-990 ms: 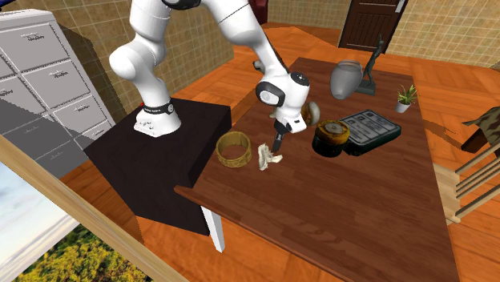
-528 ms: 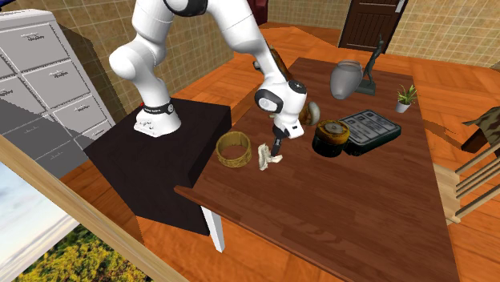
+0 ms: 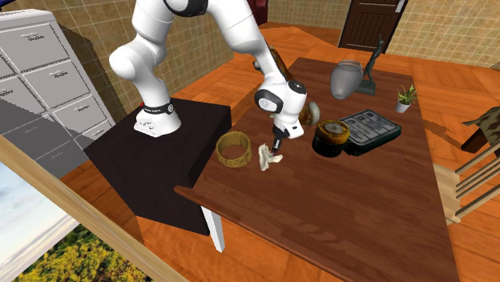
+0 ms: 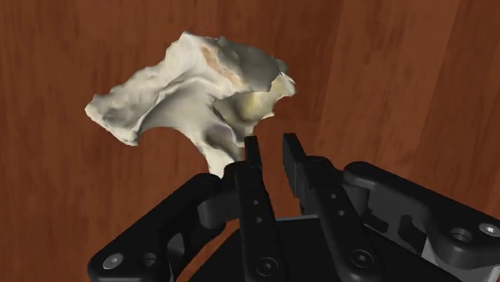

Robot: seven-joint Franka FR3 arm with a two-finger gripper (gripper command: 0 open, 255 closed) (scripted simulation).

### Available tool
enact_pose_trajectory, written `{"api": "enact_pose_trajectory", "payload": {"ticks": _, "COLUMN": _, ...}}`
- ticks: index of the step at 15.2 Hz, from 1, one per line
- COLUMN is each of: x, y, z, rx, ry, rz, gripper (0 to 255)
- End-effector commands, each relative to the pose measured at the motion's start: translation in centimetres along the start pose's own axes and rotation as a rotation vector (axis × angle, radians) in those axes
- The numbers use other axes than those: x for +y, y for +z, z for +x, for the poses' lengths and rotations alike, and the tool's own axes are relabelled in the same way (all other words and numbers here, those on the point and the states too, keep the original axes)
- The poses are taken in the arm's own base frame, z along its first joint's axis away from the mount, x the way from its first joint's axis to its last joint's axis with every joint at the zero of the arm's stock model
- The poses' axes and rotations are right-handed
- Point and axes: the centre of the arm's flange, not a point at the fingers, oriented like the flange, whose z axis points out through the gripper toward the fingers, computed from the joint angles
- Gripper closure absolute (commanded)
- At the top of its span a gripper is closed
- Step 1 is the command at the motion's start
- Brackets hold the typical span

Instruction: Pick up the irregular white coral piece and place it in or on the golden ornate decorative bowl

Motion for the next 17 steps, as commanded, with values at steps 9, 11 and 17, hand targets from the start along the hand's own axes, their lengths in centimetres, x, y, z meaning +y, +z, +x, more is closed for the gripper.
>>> {"api": "enact_pose_trajectory", "payload": {"ticks": 9, "x": 0.0, "y": -0.8, "z": -1.9, "rx": 0.063, "ry": 0.083, "rz": -0.025, "gripper": 0}}
{"api": "enact_pose_trajectory", "payload": {"ticks": 11, "x": -0.5, "y": -2.1, "z": -5.7, "rx": 0.189, "ry": 0.249, "rz": -0.076, "gripper": 0}}
{"api": "enact_pose_trajectory", "payload": {"ticks": 17, "x": -2.8, "y": -2.0, "z": -12.1, "rx": 0.416, "ry": 0.545, "rz": -0.166, "gripper": 0}}
